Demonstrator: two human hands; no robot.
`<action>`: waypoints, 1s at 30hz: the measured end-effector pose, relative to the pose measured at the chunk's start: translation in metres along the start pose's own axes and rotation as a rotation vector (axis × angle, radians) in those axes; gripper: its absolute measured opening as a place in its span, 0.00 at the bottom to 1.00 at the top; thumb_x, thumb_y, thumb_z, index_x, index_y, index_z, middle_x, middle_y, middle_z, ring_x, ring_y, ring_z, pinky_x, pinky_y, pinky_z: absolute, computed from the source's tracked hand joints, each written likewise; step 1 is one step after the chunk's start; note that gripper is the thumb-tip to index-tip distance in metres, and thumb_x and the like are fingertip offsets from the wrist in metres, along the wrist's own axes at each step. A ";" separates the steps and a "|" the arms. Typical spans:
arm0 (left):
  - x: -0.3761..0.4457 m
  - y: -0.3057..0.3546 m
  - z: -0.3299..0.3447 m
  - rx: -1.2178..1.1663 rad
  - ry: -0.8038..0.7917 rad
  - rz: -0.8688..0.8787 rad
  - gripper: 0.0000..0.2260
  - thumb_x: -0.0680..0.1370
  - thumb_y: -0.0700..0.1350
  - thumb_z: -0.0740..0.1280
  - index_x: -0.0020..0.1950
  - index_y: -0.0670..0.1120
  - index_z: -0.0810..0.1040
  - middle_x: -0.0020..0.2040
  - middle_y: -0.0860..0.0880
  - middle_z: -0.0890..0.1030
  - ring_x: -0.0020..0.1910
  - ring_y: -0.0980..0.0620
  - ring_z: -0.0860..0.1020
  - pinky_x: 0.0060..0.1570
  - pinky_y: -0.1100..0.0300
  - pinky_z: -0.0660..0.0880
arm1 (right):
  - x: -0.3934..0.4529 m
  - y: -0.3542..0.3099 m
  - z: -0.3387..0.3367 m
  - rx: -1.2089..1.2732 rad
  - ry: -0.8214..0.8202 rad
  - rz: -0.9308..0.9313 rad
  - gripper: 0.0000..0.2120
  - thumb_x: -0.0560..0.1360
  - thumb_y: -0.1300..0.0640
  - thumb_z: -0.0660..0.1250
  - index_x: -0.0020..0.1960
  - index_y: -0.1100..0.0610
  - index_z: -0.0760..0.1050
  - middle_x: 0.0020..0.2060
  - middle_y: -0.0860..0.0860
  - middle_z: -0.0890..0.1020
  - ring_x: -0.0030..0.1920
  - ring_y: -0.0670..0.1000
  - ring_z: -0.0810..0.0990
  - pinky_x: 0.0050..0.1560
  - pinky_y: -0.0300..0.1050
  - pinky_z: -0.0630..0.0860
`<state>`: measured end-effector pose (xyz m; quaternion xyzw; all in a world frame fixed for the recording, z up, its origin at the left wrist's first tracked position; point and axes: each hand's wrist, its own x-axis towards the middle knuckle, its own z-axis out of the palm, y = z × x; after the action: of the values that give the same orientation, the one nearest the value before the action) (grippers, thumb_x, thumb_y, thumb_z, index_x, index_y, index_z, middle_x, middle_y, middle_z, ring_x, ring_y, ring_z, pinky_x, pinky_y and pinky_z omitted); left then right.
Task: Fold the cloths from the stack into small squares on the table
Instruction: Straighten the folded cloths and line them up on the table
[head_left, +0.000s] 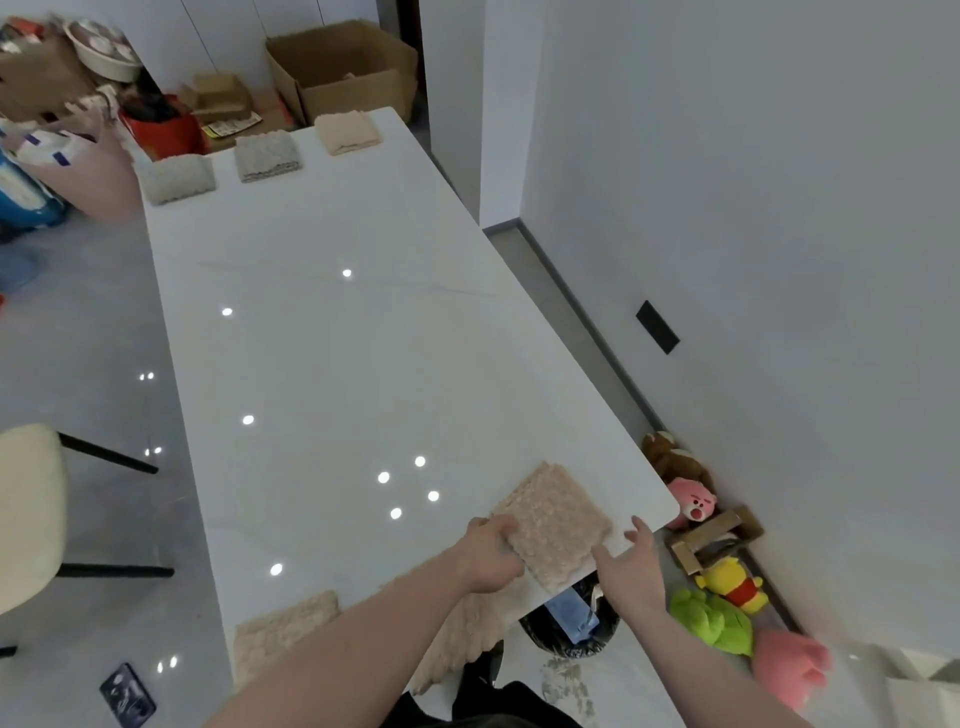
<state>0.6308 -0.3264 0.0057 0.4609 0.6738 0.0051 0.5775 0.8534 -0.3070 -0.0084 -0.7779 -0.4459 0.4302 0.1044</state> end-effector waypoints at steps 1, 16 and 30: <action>0.003 0.003 0.000 -0.036 -0.006 0.005 0.32 0.75 0.44 0.69 0.78 0.53 0.64 0.79 0.46 0.55 0.72 0.45 0.68 0.62 0.60 0.73 | 0.006 -0.003 -0.002 -0.015 -0.021 -0.010 0.33 0.79 0.52 0.67 0.80 0.53 0.57 0.73 0.53 0.70 0.38 0.47 0.81 0.38 0.44 0.73; 0.019 0.039 -0.002 0.075 0.043 0.211 0.27 0.75 0.51 0.70 0.73 0.50 0.71 0.70 0.49 0.68 0.77 0.50 0.58 0.73 0.63 0.60 | 0.032 -0.014 -0.017 0.035 0.140 -0.059 0.11 0.80 0.57 0.62 0.61 0.55 0.76 0.56 0.54 0.80 0.41 0.52 0.80 0.41 0.49 0.78; -0.002 0.025 -0.007 0.230 0.089 0.232 0.37 0.79 0.36 0.56 0.83 0.45 0.40 0.83 0.53 0.39 0.80 0.49 0.57 0.76 0.58 0.61 | 0.024 -0.017 0.003 -0.573 0.027 -0.445 0.31 0.78 0.55 0.65 0.79 0.46 0.63 0.80 0.49 0.60 0.77 0.56 0.59 0.75 0.58 0.64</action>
<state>0.6409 -0.3099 0.0235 0.5980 0.6372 0.0150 0.4860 0.8465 -0.2791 -0.0141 -0.6652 -0.7053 0.2442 -0.0207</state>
